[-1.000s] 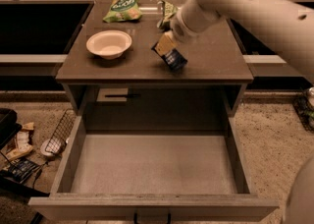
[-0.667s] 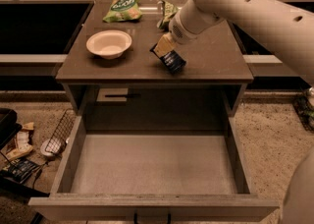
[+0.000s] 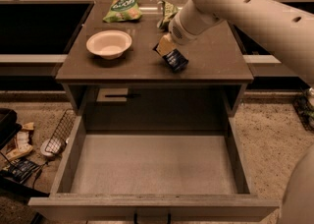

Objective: Pick rxbar blueberry from top drawer and place on counter

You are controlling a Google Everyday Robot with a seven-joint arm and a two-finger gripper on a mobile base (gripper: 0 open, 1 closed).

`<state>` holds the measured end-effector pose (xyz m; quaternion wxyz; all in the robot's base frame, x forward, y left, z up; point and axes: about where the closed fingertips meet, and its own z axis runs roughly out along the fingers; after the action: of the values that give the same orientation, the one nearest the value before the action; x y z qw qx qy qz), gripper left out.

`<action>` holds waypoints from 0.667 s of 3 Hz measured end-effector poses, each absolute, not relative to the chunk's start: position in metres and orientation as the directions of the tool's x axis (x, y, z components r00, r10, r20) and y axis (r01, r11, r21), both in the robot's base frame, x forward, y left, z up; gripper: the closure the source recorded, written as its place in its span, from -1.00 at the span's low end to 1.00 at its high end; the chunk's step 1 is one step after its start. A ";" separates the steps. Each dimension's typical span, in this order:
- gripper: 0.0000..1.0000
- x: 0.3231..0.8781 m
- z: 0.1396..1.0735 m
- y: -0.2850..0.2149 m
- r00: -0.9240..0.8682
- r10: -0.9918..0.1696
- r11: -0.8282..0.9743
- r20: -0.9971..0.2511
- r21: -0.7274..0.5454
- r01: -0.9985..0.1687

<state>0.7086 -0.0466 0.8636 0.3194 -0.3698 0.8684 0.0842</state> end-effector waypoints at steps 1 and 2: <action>-0.74 0.708 0.862 -0.045 -0.523 -0.590 0.711 -0.616 -0.089 -0.698; -1.00 0.708 0.861 -0.044 -0.523 -0.591 0.709 -0.614 -0.088 -0.699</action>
Offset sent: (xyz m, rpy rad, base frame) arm -0.0002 0.0014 -0.0014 -0.0005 0.0022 0.0023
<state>0.7083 -0.0440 0.8610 0.3173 -0.3716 0.8683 0.0852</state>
